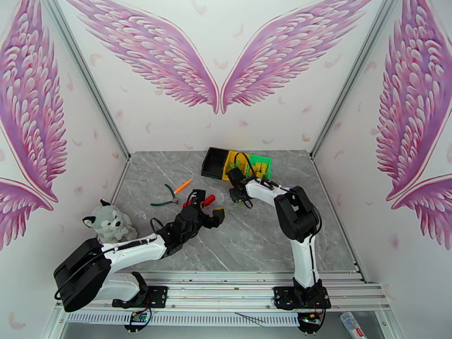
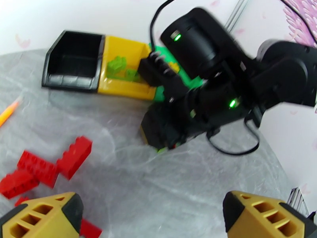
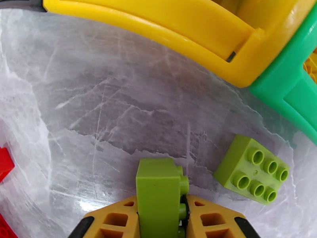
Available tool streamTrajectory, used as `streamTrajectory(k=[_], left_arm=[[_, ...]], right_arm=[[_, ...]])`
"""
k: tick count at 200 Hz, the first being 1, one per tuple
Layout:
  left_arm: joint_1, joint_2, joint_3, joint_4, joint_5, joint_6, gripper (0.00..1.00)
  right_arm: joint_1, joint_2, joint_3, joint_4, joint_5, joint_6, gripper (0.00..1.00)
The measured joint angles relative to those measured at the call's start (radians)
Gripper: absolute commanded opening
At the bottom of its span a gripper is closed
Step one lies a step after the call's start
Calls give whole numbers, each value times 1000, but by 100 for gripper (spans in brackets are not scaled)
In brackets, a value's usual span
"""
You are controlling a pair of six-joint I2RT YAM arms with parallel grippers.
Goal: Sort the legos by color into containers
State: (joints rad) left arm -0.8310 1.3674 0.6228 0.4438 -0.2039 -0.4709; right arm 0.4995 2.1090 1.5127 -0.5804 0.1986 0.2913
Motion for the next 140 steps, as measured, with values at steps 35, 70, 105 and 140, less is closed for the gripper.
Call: streamTrajectory(k=[35, 70, 105, 140], left_arm=[[13, 13, 53, 3, 12, 31, 99], [35, 13, 40, 18, 22, 42, 99], [93, 16, 7, 35, 37, 39, 99], [110, 52, 7, 64, 53, 37, 99]], right_arm=[[-6, -32, 15, -26, -15, 3, 17], [-48, -68, 92, -40, -45, 23, 18], [-122, -30, 293, -75, -85, 62, 18], [-164, 142, 587, -105, -130, 107, 23]])
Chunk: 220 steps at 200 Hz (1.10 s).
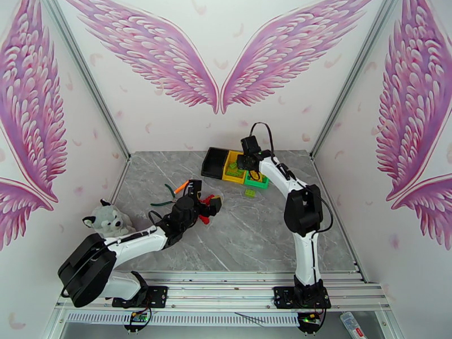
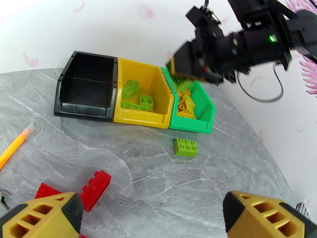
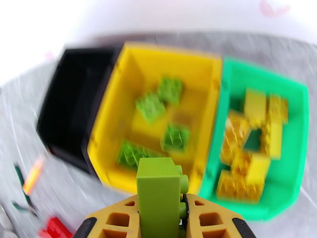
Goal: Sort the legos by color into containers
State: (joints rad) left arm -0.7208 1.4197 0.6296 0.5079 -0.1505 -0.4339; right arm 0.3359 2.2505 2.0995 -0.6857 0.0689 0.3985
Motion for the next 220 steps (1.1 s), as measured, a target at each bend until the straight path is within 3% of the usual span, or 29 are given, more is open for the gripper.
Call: streamTrajectory(k=[17, 39, 75, 105, 163, 193, 220], left_arm=[[3, 32, 0, 16, 14, 0, 99], [13, 91, 6, 31, 37, -9, 99], [19, 158, 26, 46, 74, -19, 99], [20, 163, 32, 66, 93, -31, 99], [20, 163, 32, 89, 106, -48, 99], [20, 163, 32, 92, 109, -53, 99], [20, 163, 32, 93, 108, -55, 99]], right_arm=[[-6, 106, 143, -34, -23, 18, 34], [-14, 202, 255, -70, -54, 43, 55], [-15, 199, 245, -102, -68, 47, 66], [-13, 18, -46, -30, -69, 31, 77], [9, -445, -653, 188, -16, 46, 78], [10, -492, -843, 283, 19, 79, 81], [10, -461, -916, 320, 37, 112, 82]])
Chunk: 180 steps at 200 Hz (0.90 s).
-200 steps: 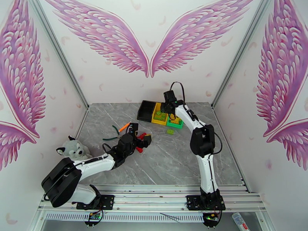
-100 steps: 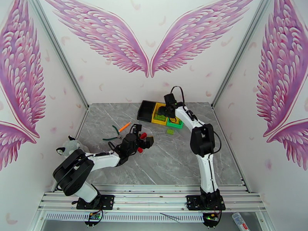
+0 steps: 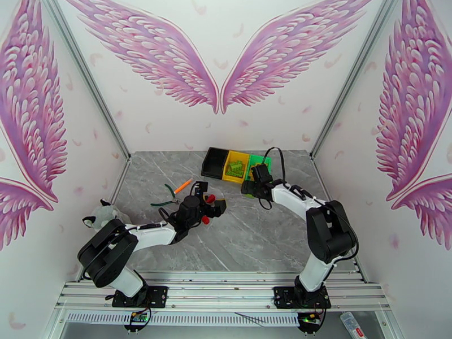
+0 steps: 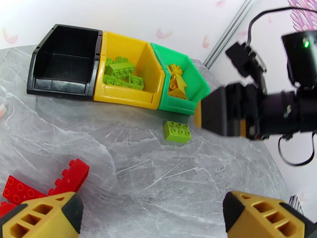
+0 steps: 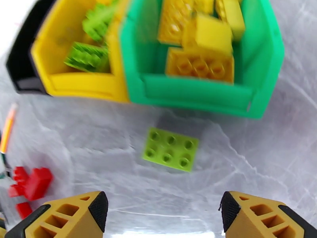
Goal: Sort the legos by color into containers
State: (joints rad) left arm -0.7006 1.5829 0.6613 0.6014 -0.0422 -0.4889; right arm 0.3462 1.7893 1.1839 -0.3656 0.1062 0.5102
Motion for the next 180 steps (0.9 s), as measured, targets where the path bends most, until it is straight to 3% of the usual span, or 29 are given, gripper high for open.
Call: streamTrajectory(k=[115, 180], left_arm=[[13, -6, -2, 2, 0, -1, 99], [20, -12, -3, 3, 4, -1, 99]], right_arm=[[10, 204, 88, 75, 78, 76, 79], [10, 265, 148, 71, 121, 103, 66]])
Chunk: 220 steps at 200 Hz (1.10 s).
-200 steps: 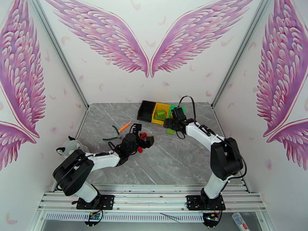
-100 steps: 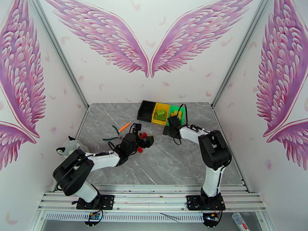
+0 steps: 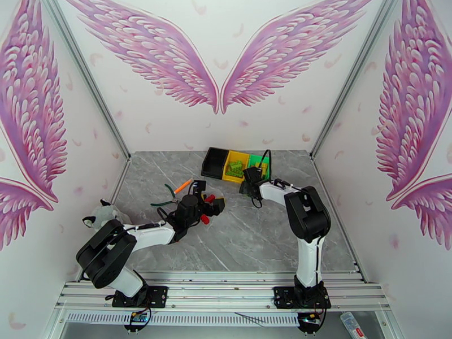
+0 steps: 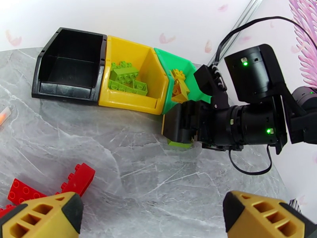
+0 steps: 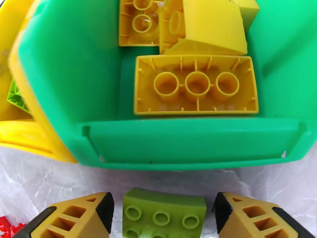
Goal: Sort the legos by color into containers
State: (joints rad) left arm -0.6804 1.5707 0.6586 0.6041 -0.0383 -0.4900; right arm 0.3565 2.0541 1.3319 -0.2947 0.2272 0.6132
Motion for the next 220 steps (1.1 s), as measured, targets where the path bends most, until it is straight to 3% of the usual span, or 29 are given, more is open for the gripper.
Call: streamTrajectory(k=[72, 145, 174, 220], left_arm=[[6, 0, 0, 0, 0, 0, 99], [75, 0, -25, 0, -34, -11, 99], [122, 0, -56, 0, -54, -36, 99], [153, -6, -83, 0, -76, -45, 99]], right_arm=[[5, -51, -92, 61, 9, -1, 47], [72, -193, -188, 69, -8, -42, 45], [75, -195, -92, 20, -17, -69, 45], [74, -91, 236, -56, -10, -114, 47]])
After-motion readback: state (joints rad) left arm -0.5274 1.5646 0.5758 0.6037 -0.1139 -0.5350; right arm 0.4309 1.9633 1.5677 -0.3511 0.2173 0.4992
